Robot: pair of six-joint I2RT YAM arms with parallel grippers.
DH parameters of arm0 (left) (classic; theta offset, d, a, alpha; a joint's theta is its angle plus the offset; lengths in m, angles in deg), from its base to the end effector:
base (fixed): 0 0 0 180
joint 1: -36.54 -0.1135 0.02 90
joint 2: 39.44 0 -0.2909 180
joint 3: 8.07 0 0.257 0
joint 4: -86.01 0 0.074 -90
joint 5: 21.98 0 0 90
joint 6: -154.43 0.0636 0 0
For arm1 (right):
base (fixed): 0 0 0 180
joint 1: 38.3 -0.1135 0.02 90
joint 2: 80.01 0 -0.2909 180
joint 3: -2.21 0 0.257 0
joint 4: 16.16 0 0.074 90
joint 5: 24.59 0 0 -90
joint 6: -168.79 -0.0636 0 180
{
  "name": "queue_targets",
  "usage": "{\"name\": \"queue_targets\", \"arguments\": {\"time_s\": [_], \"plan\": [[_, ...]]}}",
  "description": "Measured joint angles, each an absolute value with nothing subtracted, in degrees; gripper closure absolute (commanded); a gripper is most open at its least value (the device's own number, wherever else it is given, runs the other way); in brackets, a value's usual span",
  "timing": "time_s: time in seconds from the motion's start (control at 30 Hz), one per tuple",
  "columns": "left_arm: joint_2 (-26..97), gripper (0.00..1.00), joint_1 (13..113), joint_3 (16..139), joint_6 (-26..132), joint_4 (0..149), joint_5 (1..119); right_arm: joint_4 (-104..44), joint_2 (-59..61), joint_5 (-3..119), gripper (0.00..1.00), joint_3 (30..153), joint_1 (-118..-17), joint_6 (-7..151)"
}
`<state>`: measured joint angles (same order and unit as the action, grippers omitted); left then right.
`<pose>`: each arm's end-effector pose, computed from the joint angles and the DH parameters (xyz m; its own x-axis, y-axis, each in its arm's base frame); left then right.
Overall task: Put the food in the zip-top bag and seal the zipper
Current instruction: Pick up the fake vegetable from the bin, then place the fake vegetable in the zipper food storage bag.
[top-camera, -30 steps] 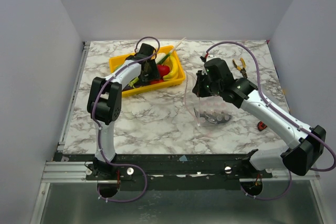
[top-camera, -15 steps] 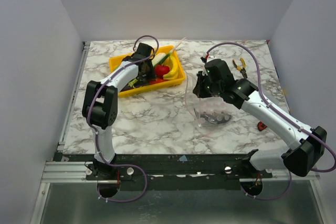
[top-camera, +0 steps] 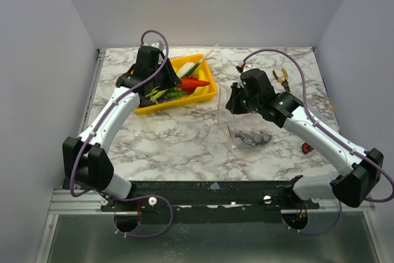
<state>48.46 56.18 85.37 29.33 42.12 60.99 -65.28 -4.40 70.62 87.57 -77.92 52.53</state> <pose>0.3484 -0.1326 0.3439 -0.7219 -0.3483 -0.5980 0.0109 0.8583 -0.5131 0.2403 0.1914 0.3517 -0.6952 -0.0035 -0.7188 -0.3048 0.9071 0.2904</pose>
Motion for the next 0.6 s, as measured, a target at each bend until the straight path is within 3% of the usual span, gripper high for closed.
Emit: {"name": "queue_targets", "arguments": {"time_s": [0.37, 0.6], "plan": [[27.78, 1.00, 61.10, 75.63, 33.14, 45.68, 61.08, -65.23, -4.29, 72.87, 0.99, 88.68, -77.92, 48.48], [18.15, 1.00, 75.48, 73.90, 39.48, 47.98, 77.51, -65.26, -4.16, 75.91, 0.99, 90.67, -77.92, 44.68]]}}
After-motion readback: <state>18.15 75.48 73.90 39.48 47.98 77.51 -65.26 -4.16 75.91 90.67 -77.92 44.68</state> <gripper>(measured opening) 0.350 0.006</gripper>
